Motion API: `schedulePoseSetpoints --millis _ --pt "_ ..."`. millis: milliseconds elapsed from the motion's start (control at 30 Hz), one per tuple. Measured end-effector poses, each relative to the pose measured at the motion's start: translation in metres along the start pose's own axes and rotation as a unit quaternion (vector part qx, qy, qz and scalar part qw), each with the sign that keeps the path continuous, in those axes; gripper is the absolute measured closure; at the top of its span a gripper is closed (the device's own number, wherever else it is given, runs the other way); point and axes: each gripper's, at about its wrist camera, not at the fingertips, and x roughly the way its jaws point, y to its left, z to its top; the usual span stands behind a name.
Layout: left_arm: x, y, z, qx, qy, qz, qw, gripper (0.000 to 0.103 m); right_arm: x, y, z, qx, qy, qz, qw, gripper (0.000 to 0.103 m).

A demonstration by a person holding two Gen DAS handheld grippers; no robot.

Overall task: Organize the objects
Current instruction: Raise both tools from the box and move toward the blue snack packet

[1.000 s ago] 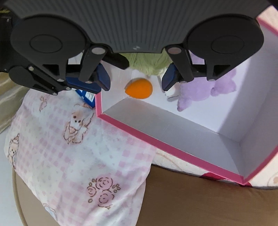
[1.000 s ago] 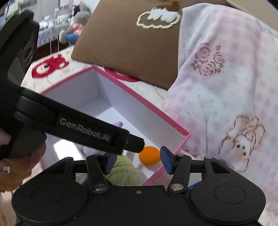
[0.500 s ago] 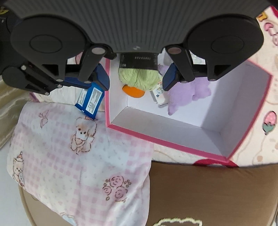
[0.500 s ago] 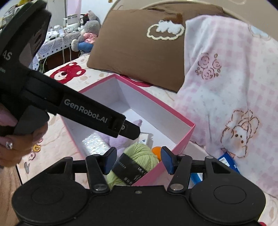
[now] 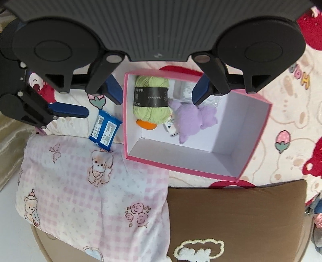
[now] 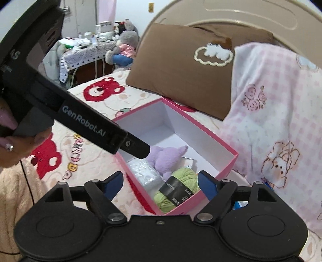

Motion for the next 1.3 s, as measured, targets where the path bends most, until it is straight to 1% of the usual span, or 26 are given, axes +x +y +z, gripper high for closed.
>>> schedulePoseSetpoints --millis 67,133,200,267,433,567,800,1000,1167,1300 --pt "-0.010 -0.001 -0.002 -0.002 -0.002 0.009 1.0000 0.025 -0.008 0.002 0.000 0.001 -0.002 0.008 1.000 0.016" --pt "-0.024 -0.004 -0.002 -0.014 -0.016 0.026 0.9994 0.024 -0.017 0.004 -0.001 0.002 -0.005 0.008 1.000 0.016" --pt "-0.039 -0.008 -0.003 -0.008 -0.039 0.012 0.9992 0.014 -0.026 0.004 -0.001 0.005 -0.008 0.010 1.000 0.016" --pt "-0.049 -0.013 -0.005 0.000 -0.043 0.007 0.9991 0.013 -0.035 0.003 -0.001 0.011 -0.014 0.012 1.000 0.016" --pt "-0.062 -0.022 -0.011 0.015 -0.026 -0.012 0.9995 0.011 -0.057 -0.002 -0.006 0.028 -0.013 0.018 0.999 0.016" --pt "-0.066 -0.026 -0.021 0.025 -0.015 -0.012 0.9995 0.010 -0.069 -0.007 -0.015 0.032 -0.003 0.014 0.999 0.016" --pt "-0.064 -0.033 -0.035 0.038 -0.002 -0.020 0.9991 0.009 -0.083 -0.015 -0.036 0.033 0.021 -0.011 0.999 0.016" --pt "-0.055 -0.043 -0.042 0.043 0.010 -0.032 0.9985 0.009 -0.092 -0.016 -0.053 0.023 0.037 -0.020 0.999 0.016" --pt "-0.040 -0.056 -0.050 0.051 0.029 -0.041 0.9974 0.009 -0.098 -0.023 -0.066 0.013 0.044 -0.037 0.998 0.016" --pt "-0.025 -0.068 -0.053 0.056 0.044 -0.053 0.9960 0.009 -0.101 -0.041 -0.073 0.031 0.044 -0.045 0.998 0.016"
